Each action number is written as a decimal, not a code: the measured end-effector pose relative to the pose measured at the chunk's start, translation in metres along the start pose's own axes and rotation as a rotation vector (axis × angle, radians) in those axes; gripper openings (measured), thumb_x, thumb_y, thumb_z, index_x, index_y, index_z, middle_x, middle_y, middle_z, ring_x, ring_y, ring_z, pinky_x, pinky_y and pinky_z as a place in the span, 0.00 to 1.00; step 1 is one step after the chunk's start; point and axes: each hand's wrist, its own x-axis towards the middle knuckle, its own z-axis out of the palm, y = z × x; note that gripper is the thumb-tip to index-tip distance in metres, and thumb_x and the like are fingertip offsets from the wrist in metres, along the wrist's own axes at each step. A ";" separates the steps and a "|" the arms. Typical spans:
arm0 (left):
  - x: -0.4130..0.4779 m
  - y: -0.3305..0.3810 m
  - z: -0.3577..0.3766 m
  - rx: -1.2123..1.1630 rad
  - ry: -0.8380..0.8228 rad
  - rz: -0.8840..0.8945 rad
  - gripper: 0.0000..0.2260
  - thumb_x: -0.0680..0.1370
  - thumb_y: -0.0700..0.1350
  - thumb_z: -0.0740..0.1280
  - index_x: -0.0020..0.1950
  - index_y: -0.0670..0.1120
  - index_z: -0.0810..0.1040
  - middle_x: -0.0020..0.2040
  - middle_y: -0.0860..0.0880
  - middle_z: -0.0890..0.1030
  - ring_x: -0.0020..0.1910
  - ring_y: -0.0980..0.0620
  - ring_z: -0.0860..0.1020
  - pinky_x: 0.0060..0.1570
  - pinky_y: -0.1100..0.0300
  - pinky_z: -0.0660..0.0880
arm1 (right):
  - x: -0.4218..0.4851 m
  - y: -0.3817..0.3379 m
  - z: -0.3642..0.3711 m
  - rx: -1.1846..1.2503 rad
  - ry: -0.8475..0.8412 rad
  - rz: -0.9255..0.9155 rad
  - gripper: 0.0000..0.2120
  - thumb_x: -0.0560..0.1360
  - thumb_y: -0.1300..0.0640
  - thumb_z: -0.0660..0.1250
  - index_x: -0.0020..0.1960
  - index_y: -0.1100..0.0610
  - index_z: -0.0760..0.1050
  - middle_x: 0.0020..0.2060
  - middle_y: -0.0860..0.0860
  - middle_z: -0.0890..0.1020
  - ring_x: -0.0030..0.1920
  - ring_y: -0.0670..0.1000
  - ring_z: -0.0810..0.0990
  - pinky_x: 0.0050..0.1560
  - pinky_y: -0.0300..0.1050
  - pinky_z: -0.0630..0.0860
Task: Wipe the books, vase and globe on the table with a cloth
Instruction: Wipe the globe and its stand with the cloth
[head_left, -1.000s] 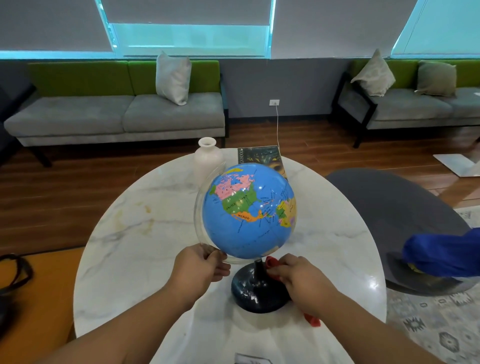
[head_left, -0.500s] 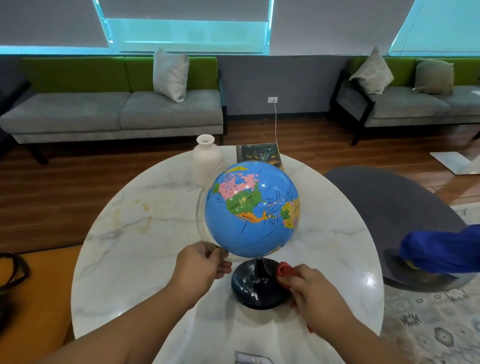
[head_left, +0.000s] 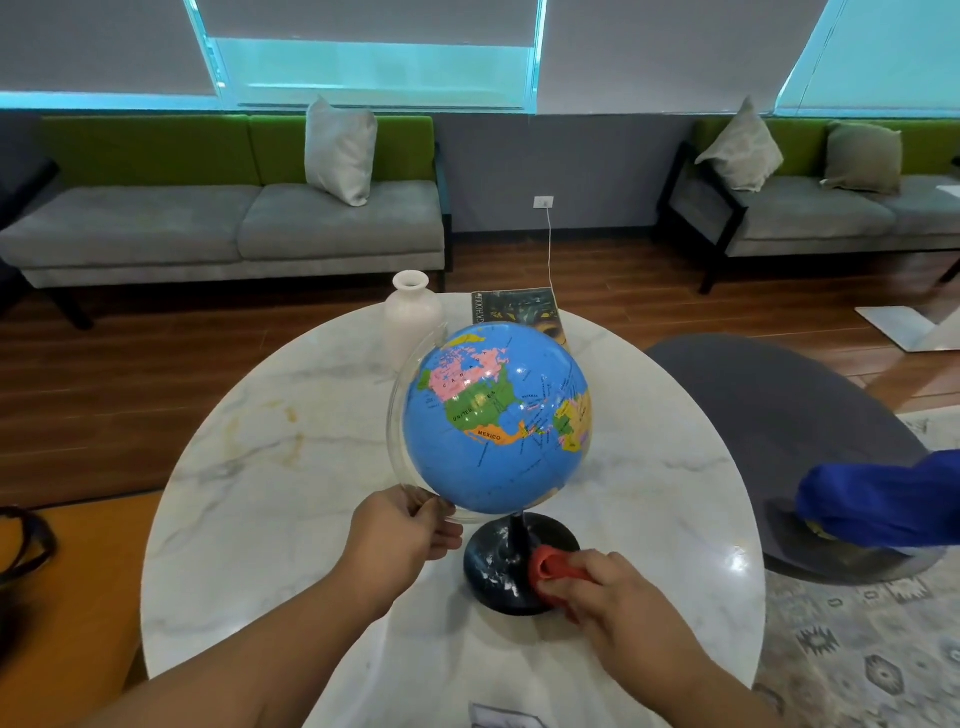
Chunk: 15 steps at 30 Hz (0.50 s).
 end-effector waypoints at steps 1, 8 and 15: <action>-0.001 0.000 0.001 0.001 -0.003 0.000 0.07 0.79 0.40 0.65 0.46 0.37 0.78 0.36 0.42 0.85 0.36 0.47 0.84 0.35 0.61 0.79 | 0.002 0.004 -0.002 0.021 0.053 0.081 0.17 0.73 0.54 0.65 0.58 0.37 0.76 0.55 0.39 0.77 0.46 0.46 0.75 0.45 0.35 0.75; 0.000 0.000 -0.001 0.000 0.015 0.021 0.06 0.79 0.40 0.66 0.46 0.38 0.78 0.36 0.42 0.84 0.36 0.48 0.84 0.34 0.62 0.79 | 0.001 -0.005 0.000 -0.035 -0.038 -0.032 0.23 0.68 0.57 0.69 0.59 0.38 0.74 0.56 0.38 0.75 0.45 0.46 0.76 0.40 0.33 0.76; -0.001 -0.006 0.001 0.002 0.071 0.109 0.05 0.79 0.40 0.65 0.47 0.40 0.79 0.36 0.44 0.85 0.36 0.51 0.84 0.37 0.63 0.80 | 0.015 -0.005 -0.027 0.347 0.116 0.455 0.18 0.79 0.63 0.60 0.53 0.39 0.78 0.51 0.39 0.74 0.33 0.45 0.82 0.42 0.47 0.81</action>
